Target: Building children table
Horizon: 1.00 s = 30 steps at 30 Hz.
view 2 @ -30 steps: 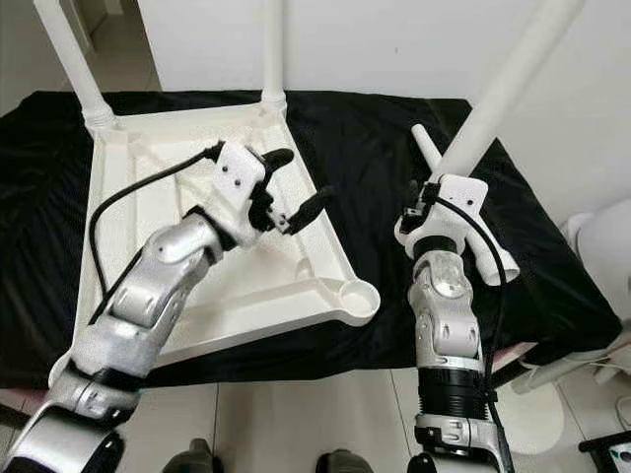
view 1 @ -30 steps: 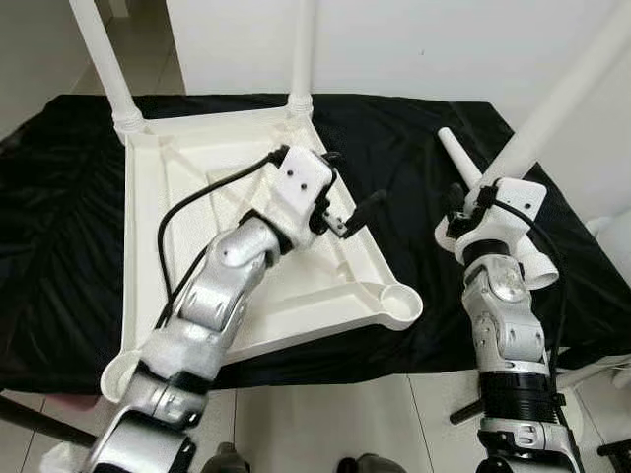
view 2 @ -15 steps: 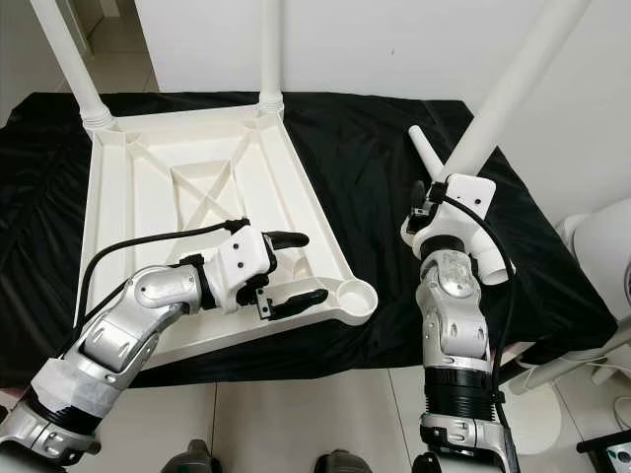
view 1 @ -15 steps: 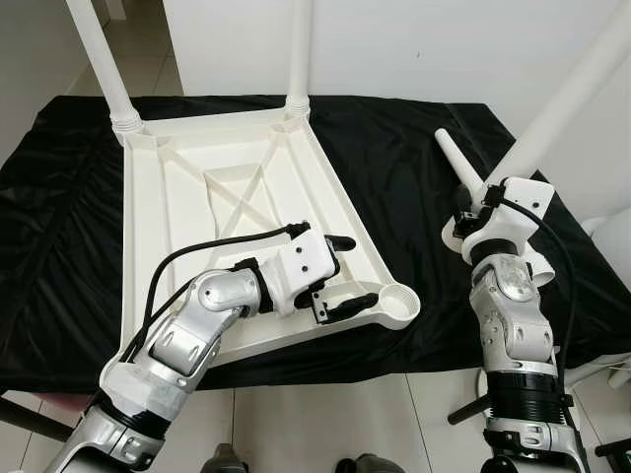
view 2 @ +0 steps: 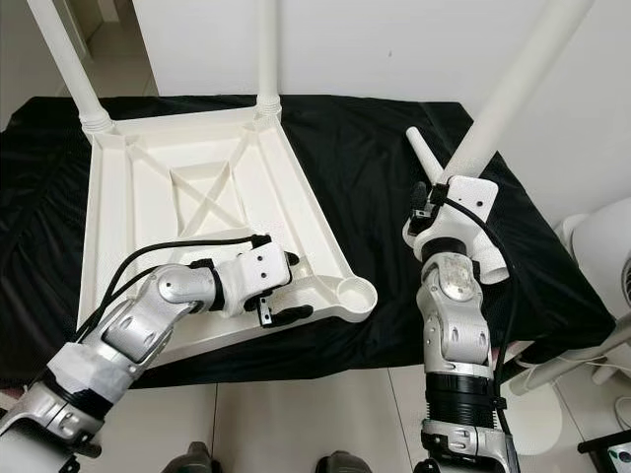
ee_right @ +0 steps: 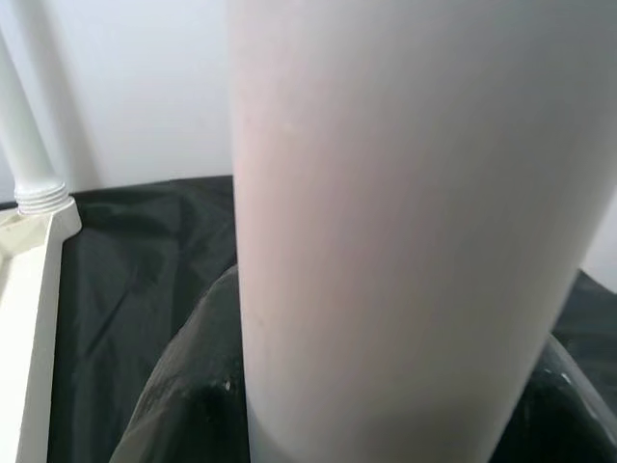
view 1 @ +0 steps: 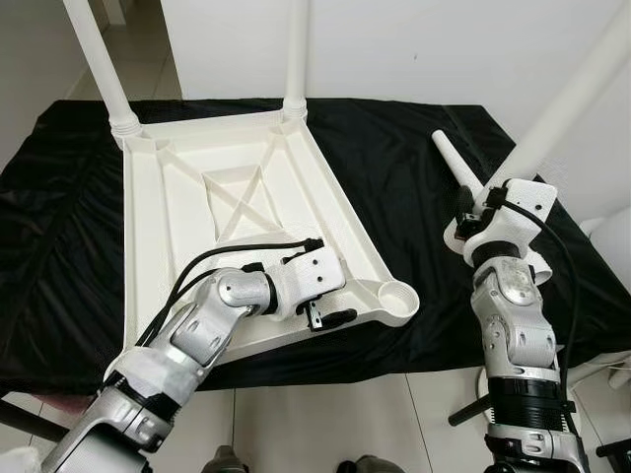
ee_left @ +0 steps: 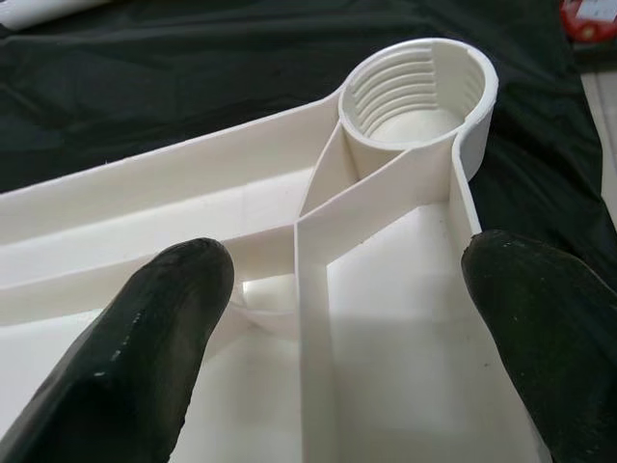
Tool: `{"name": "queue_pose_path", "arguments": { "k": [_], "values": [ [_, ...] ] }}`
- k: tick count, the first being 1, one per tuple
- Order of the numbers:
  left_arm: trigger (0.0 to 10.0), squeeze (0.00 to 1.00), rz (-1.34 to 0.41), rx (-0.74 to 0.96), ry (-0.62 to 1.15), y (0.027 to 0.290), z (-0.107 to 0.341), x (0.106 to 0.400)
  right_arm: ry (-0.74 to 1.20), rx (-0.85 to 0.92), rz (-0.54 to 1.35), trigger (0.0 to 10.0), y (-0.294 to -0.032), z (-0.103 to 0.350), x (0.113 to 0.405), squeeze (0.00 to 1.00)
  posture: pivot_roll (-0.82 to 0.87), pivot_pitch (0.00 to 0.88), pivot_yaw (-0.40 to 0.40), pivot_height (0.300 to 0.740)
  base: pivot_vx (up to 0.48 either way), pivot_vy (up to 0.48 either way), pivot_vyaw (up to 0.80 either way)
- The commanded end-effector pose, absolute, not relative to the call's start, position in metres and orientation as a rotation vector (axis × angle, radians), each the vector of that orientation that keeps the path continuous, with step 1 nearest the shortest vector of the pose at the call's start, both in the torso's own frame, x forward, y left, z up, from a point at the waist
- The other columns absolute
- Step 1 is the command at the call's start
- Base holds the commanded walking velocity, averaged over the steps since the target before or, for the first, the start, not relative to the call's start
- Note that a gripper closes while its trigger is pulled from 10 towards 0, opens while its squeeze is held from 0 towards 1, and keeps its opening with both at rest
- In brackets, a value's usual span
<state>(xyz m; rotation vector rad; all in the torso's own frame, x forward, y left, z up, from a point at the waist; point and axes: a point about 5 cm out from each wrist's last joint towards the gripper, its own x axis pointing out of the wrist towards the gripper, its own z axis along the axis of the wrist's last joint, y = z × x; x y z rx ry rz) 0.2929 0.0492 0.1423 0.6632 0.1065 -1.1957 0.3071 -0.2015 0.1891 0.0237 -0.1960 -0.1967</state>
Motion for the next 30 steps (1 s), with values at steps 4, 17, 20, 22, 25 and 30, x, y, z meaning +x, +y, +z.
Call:
{"name": "queue_pose_path", "arguments": {
  "k": [4, 17, 20, 22, 25, 30],
  "values": [
    [10.0, 0.0, -0.928, 0.763, 0.147, 0.055, 0.125, 0.309, -0.19, 0.024, -0.214, 10.0, -0.204, 0.189, 0.304, 0.0, 0.01, 0.0, -0.023, 0.74, 0.0, 0.0, 0.0],
    [10.0, 0.0, -0.967, 0.779, 0.091, 0.006, 0.126, 0.303, -0.183, 0.023, -0.209, 10.0, -0.201, 0.187, 0.302, 0.0, -0.01, 0.0, -0.016, 0.74, 0.0, 0.0, 0.0],
    [10.0, 0.0, -0.978, 0.772, 0.086, 0.002, 0.126, 0.301, -0.182, 0.022, -0.208, 10.0, -0.201, 0.187, 0.302, 0.0, -0.01, 0.0, -0.015, 0.74, 0.0, 0.0, 0.0],
    [10.0, 0.0, -0.984, 0.769, 0.083, 0.0, 0.126, 0.3, -0.182, 0.021, -0.209, 10.0, -0.201, 0.186, 0.301, 0.0, -0.01, 0.0, -0.015, 0.74, 0.0, 0.0, 0.0],
    [10.0, 0.0, -1.0, 0.764, 0.069, -0.009, 0.127, 0.296, -0.179, 0.02, -0.207, 10.0, -0.2, 0.186, 0.301, 0.0, -0.01, 0.0, -0.013, 0.74, 0.0, 0.0, 0.0],
    [10.0, 0.0, -1.006, 0.767, 0.062, -0.012, 0.128, 0.295, -0.177, 0.021, -0.201, 10.0, -0.199, 0.186, 0.3, 0.0, -0.01, 0.0, -0.013, 0.74, 0.0, 0.0, 0.0]
  ]
}}
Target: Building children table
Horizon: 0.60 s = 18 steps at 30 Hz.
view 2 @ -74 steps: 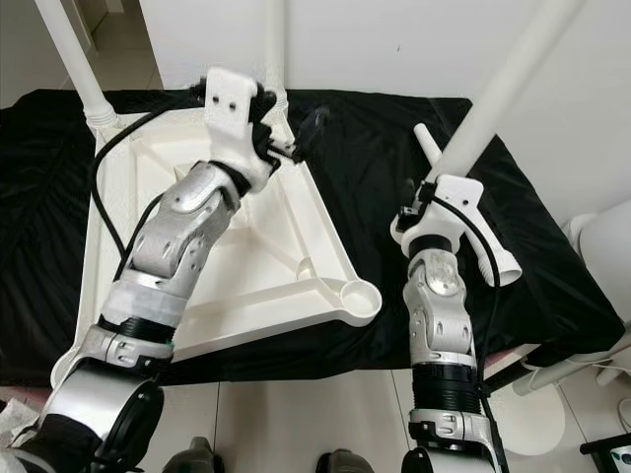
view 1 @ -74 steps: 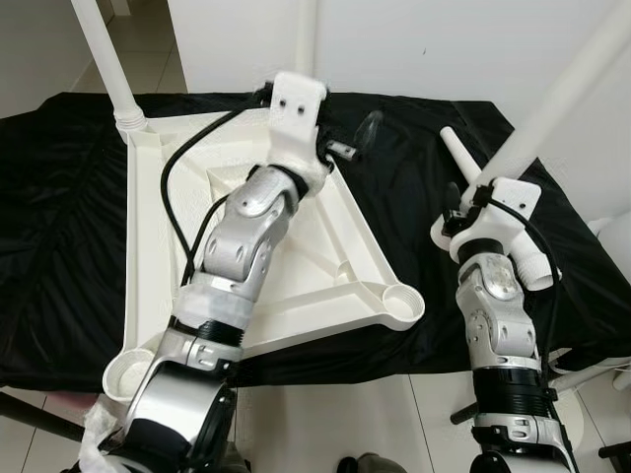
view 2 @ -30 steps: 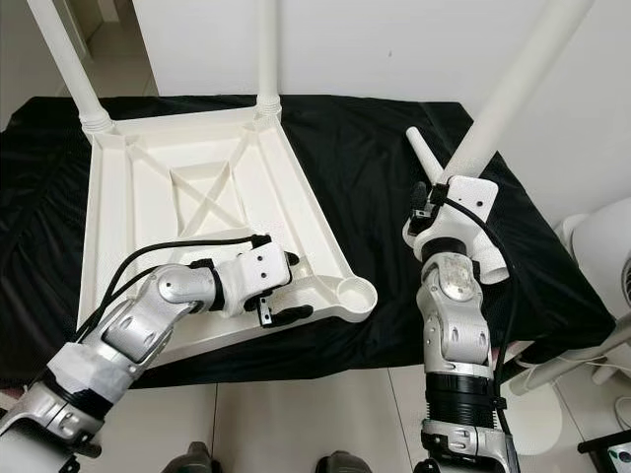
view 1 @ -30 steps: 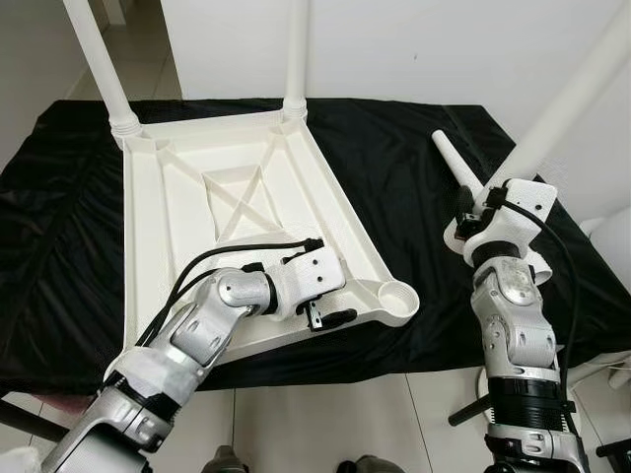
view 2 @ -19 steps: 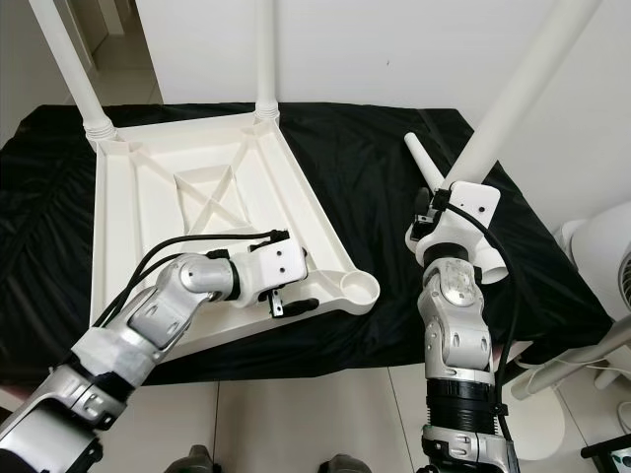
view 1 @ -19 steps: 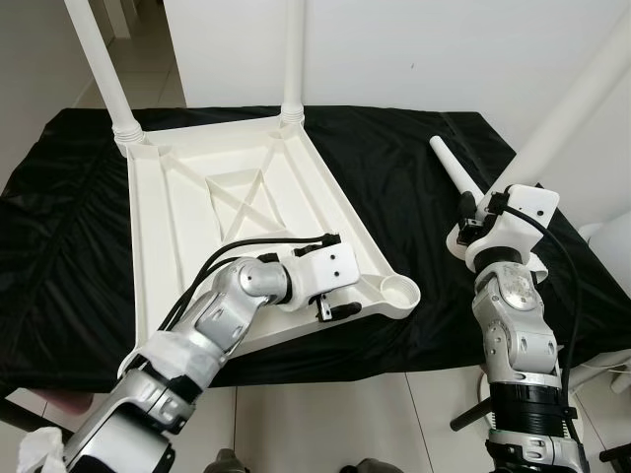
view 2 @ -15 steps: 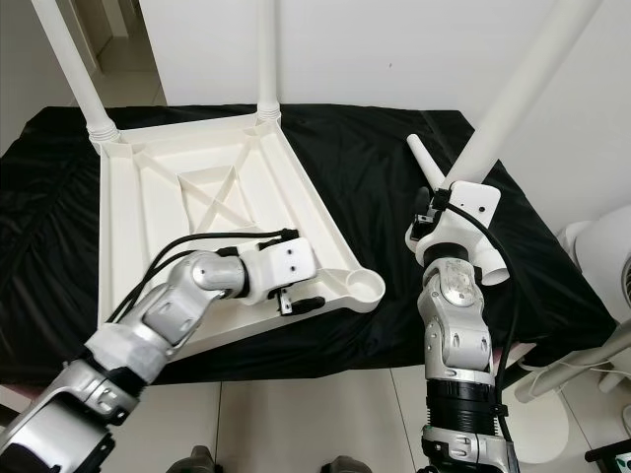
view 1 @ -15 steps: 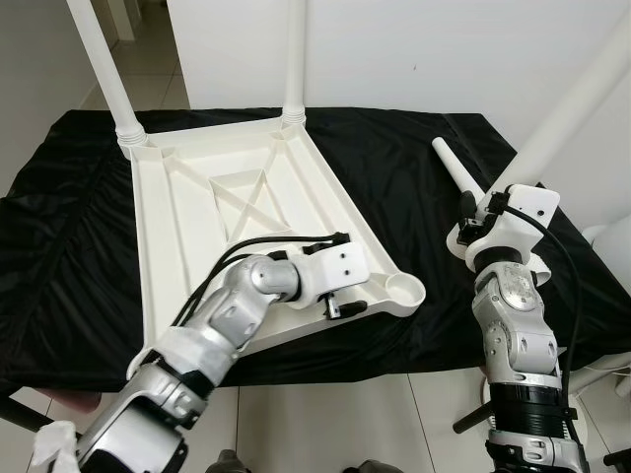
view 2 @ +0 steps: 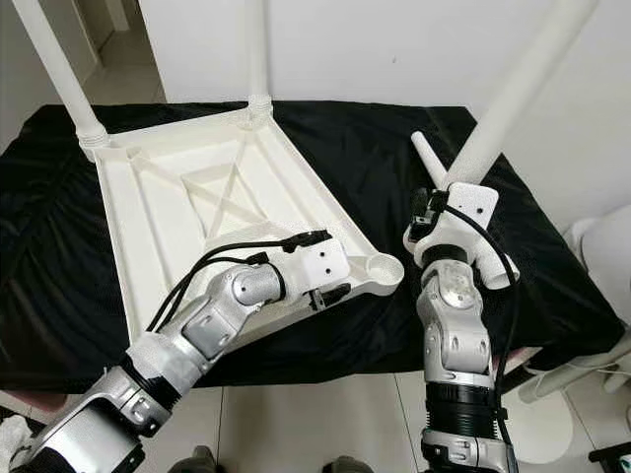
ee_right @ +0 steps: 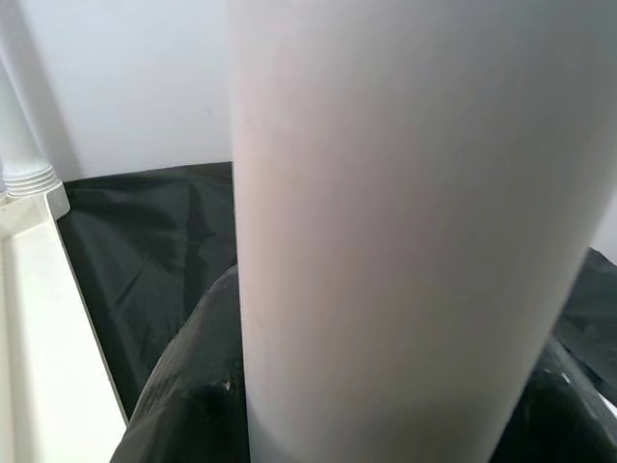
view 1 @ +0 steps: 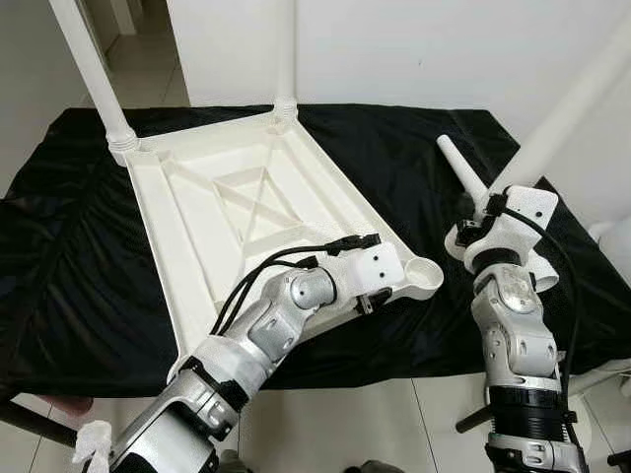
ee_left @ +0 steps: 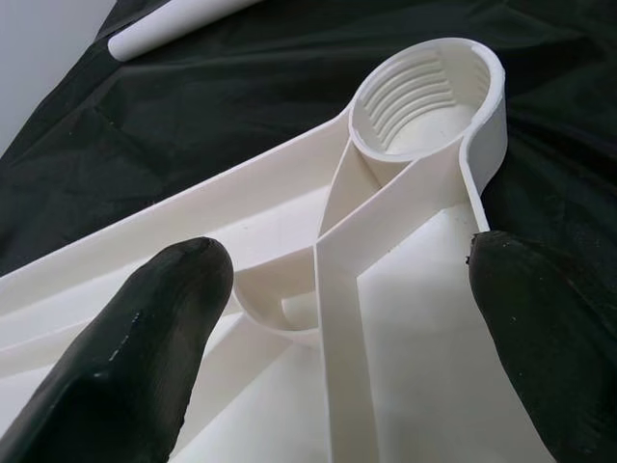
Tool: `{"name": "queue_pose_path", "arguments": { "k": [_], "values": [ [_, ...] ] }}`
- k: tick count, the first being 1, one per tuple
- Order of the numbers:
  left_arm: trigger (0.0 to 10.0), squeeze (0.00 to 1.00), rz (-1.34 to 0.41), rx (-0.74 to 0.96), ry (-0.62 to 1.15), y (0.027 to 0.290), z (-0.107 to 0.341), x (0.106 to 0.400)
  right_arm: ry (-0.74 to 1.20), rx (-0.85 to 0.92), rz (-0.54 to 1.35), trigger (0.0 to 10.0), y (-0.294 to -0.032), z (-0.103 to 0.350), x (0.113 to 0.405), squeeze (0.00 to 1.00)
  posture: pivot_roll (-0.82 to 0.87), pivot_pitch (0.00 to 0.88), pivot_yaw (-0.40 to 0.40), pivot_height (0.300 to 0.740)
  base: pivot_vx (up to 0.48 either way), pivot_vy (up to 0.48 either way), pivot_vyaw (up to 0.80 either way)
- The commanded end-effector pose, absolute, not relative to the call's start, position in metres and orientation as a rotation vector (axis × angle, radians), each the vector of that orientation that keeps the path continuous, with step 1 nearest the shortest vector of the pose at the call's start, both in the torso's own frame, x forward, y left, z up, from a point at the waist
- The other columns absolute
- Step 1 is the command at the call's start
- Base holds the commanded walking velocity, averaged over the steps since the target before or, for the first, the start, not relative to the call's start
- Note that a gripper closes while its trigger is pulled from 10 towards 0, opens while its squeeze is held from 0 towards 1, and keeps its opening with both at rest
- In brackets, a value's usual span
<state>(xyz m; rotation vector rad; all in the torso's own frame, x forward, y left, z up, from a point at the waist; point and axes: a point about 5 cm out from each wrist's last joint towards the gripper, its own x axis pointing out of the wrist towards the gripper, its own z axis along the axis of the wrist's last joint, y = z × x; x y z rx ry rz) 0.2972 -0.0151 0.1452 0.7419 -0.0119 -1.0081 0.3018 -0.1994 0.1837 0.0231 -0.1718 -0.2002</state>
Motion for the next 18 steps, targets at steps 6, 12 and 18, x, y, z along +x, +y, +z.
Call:
{"name": "queue_pose_path", "arguments": {
  "k": [6, 12, 18],
  "values": [
    [10.0, 0.0, -1.053, 0.688, 0.019, -0.013, 0.139, 0.292, -0.162, 0.018, -0.135, 10.0, -0.19, 0.181, 0.301, 0.0, 0.01, 0.0, -0.019, 0.74, 0.0, 0.0, 0.0],
    [10.0, 0.0, -1.121, 0.461, -0.072, -0.009, 0.163, 0.284, -0.146, -0.038, -0.036, 10.0, -0.178, 0.17, 0.3, 0.0, 0.02, 0.0, -0.028, 0.74, 0.0, 0.0, 0.0],
    [10.0, 0.0, -1.088, 0.442, -0.104, 0.004, 0.163, 0.286, -0.156, -0.044, 0.01, 10.0, -0.172, 0.162, 0.296, 0.0, 0.03, 0.002, -0.038, 0.74, 0.0, 0.0, 0.0]
  ]
}}
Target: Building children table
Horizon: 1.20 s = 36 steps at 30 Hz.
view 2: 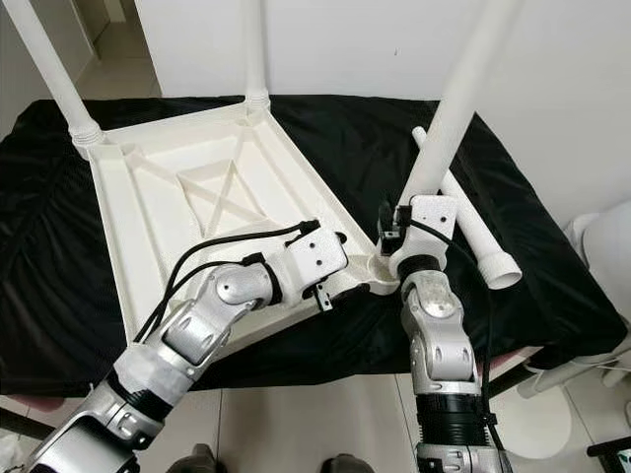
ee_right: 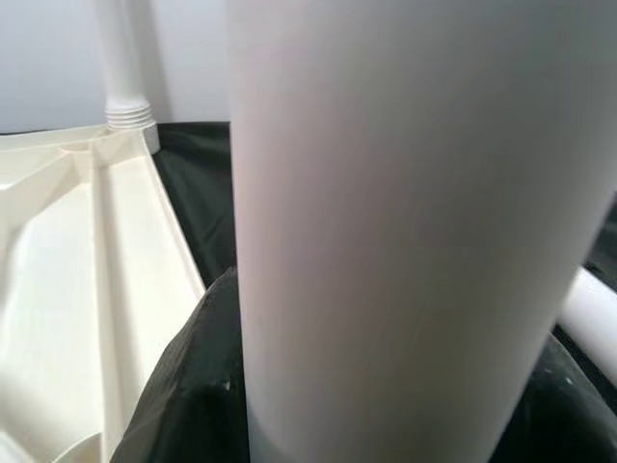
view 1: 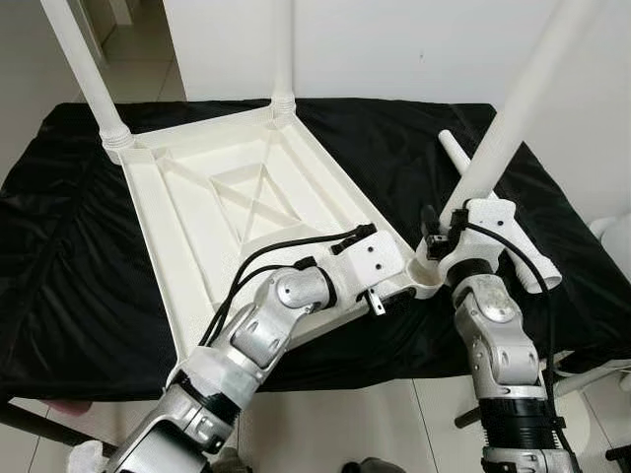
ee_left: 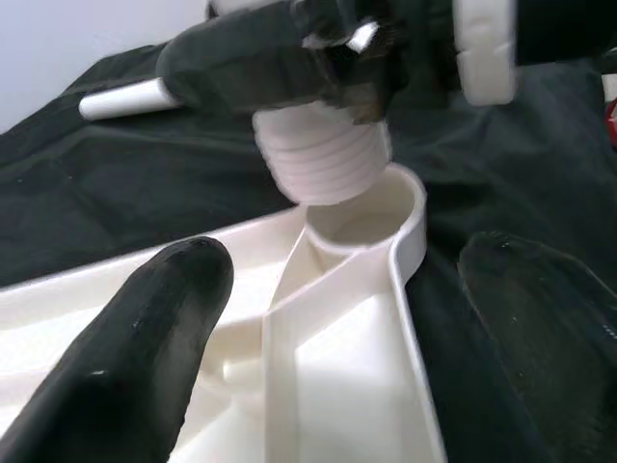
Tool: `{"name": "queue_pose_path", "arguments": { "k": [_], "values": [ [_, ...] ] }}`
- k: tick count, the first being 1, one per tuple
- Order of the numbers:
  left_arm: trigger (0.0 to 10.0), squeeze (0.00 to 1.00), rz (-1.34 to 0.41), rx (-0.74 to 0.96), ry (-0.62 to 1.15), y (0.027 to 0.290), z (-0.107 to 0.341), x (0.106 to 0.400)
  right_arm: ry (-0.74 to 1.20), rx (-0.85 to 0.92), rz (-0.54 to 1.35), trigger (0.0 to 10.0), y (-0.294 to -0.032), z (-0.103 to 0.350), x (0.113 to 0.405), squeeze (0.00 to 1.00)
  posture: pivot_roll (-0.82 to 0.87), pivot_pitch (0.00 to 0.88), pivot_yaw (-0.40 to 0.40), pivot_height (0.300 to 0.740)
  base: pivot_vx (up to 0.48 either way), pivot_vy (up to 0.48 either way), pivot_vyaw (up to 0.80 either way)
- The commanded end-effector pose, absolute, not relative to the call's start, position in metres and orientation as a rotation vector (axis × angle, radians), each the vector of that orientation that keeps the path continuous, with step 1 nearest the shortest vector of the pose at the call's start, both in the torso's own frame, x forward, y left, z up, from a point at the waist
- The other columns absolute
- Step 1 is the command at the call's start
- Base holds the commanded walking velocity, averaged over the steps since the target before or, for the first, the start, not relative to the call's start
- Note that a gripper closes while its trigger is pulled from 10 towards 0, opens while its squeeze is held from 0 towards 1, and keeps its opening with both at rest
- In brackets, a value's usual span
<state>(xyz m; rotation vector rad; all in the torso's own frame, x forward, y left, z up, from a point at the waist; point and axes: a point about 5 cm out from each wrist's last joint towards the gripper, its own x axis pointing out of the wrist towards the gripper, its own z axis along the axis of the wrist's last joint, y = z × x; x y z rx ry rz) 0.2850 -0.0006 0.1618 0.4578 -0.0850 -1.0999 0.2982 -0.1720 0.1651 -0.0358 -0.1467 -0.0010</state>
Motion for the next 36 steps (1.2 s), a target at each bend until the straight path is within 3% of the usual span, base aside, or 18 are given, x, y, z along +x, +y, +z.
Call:
{"name": "queue_pose_path", "arguments": {
  "k": [1, 7, 15, 26, 36],
  "values": [
    [10.0, 0.0, -1.088, 0.442, -0.104, 0.004, 0.163, 0.286, -0.156, -0.044, 0.01, 10.0, -0.172, 0.162, 0.296, 0.0, 0.03, 0.002, -0.038, 0.74, 0.0, 0.0, 0.0],
    [10.0, 0.0, -1.036, 0.311, -0.093, 0.023, 0.167, 0.293, -0.165, -0.015, 0.027, 10.0, -0.172, 0.158, 0.292, 0.0, 0.03, 0.007, -0.034, 0.74, 0.0, 0.0, 0.0],
    [10.0, 0.0, -1.034, 0.311, -0.106, 0.038, 0.163, 0.293, -0.167, 0.004, 0.033, 10.0, -0.175, 0.155, 0.289, 0.0, 0.03, 0.007, -0.033, 0.74, 0.0, 0.0, 0.0],
    [10.0, 0.0, -1.312, 0.196, -0.092, 0.047, 0.164, 0.263, -0.092, -0.05, 0.07, 10.0, -0.182, 0.121, 0.286, 0.0, 0.03, 0.003, -0.027, 0.74, 0.0, 0.0, 0.0],
    [10.0, 0.0, -1.376, 0.176, -0.068, 0.046, 0.164, 0.258, -0.066, -0.139, 0.137, 10.0, -0.177, 0.111, 0.295, 0.0, 0.04, 0.0, -0.024, 0.74, 0.0, 0.0, 0.0]
  ]
}}
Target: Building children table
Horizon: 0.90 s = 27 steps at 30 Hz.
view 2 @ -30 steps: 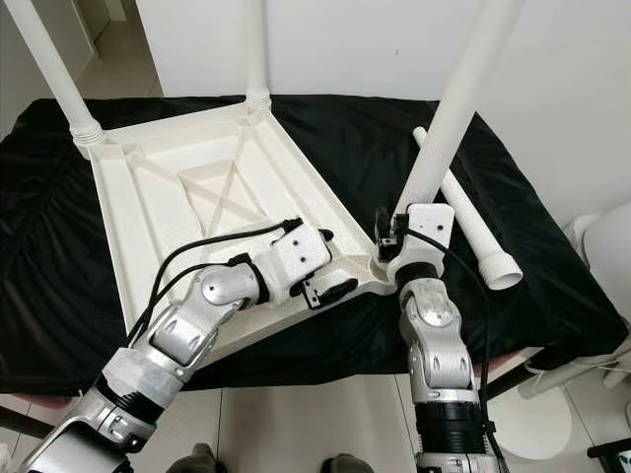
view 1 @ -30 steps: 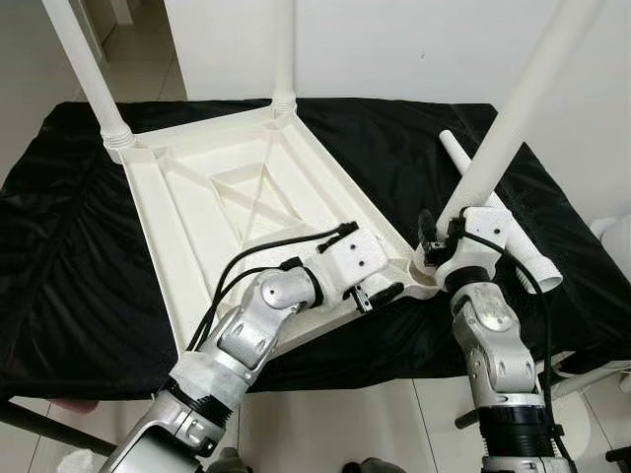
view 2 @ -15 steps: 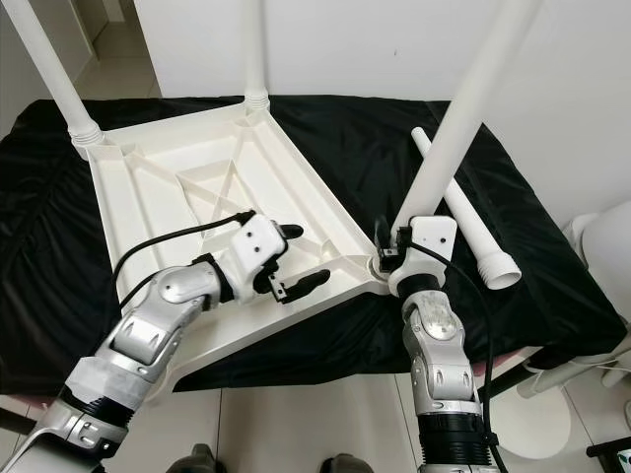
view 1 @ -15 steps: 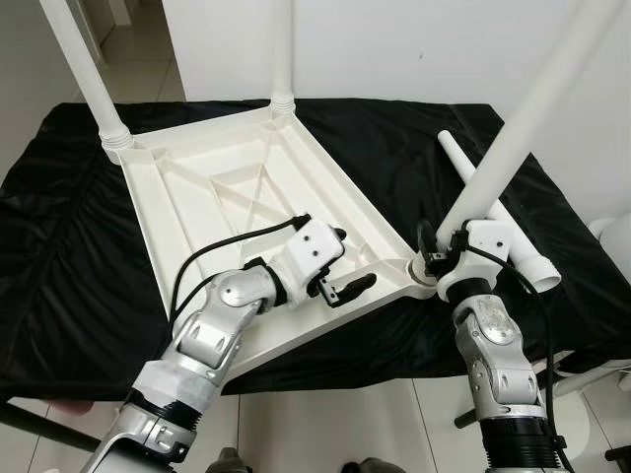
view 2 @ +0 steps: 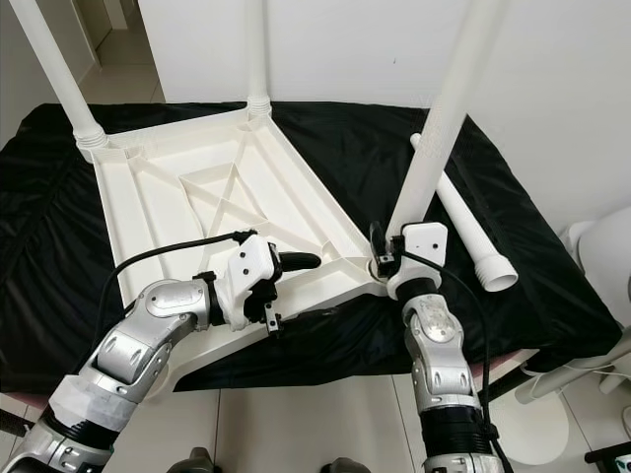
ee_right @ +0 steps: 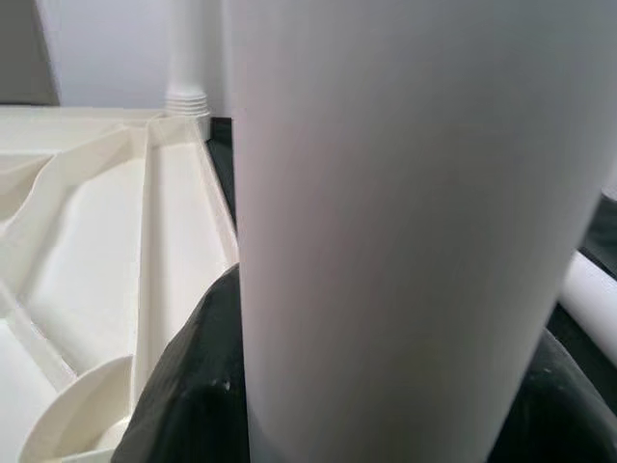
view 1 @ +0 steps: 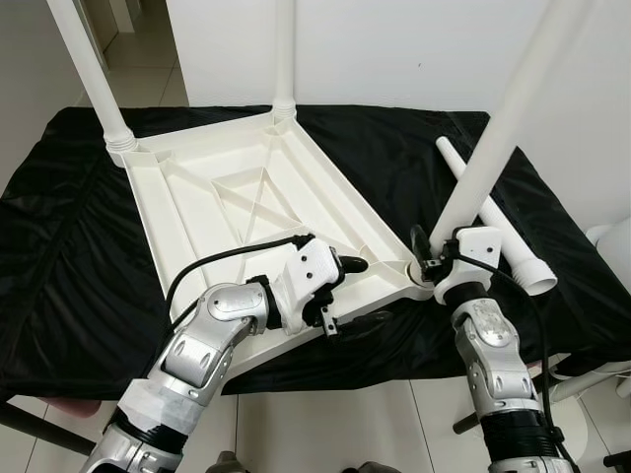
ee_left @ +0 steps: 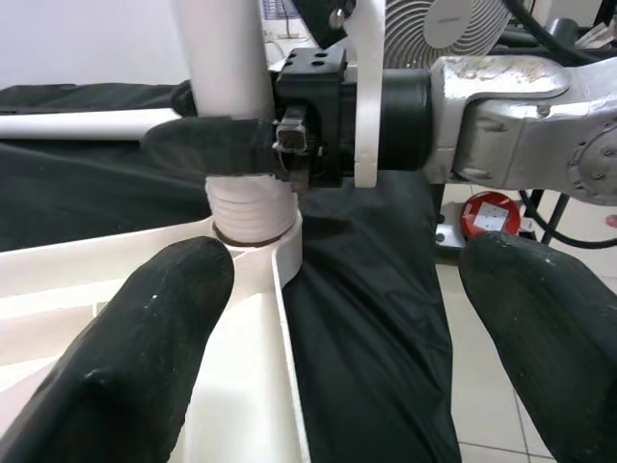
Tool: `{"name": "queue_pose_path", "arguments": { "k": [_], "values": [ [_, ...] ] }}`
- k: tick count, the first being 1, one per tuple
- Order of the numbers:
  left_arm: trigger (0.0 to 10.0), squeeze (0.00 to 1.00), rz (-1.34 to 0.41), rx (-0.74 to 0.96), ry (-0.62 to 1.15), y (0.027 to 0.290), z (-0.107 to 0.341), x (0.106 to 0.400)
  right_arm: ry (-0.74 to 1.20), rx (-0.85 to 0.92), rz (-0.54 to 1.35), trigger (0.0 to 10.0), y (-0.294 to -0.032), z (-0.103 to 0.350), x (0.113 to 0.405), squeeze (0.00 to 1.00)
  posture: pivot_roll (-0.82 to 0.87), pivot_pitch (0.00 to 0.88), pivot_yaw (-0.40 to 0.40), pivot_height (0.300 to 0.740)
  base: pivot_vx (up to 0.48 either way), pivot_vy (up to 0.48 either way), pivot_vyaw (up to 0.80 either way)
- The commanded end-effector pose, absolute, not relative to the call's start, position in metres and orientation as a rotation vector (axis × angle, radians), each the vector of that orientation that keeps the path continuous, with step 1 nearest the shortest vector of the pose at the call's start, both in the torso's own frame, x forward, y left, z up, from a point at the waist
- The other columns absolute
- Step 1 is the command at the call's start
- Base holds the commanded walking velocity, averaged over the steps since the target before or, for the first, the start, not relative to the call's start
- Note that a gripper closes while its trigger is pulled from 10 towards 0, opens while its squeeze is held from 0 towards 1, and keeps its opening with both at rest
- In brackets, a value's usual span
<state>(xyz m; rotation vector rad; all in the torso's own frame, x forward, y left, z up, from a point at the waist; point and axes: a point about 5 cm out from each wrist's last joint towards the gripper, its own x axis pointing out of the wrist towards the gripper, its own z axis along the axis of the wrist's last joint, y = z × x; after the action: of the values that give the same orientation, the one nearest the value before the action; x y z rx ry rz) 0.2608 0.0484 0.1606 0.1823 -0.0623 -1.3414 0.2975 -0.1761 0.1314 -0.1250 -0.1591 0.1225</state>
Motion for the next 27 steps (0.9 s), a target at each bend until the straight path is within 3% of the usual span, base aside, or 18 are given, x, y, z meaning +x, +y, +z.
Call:
{"name": "queue_pose_path", "arguments": {
  "k": [1, 16, 24, 27],
  "values": [
    [10.0, 0.0, -1.377, 0.17, -0.067, 0.046, 0.165, 0.258, -0.06, -0.152, 0.143, 10.0, -0.178, 0.109, 0.295, 0.0, 0.04, 0.0, -0.023, 0.74, 0.0, 0.0, 0.0],
    [10.0, 0.0, -1.39, 0.144, -0.052, 0.048, 0.169, 0.256, -0.092, -0.216, 0.327, 10.0, -0.165, 0.097, 0.29, 0.0, 0.05, 0.0, -0.018, 0.74, 0.0, 0.0, 0.0],
    [10.0, 0.0, -1.387, 0.143, -0.049, 0.049, 0.17, 0.255, -0.1, -0.195, 0.313, 10.0, -0.17, 0.092, 0.29, 0.0, 0.05, 0.0, -0.018, 0.74, 0.0, 0.0, 0.0],
    [10.0, 0.0, -1.388, 0.141, -0.052, 0.048, 0.171, 0.255, -0.066, -0.104, 0.244, 10.0, -0.176, 0.09, 0.296, 0.0, 0.04, 0.0, -0.019, 0.74, 0.0, 0.0, 0.0]
  ]
}}
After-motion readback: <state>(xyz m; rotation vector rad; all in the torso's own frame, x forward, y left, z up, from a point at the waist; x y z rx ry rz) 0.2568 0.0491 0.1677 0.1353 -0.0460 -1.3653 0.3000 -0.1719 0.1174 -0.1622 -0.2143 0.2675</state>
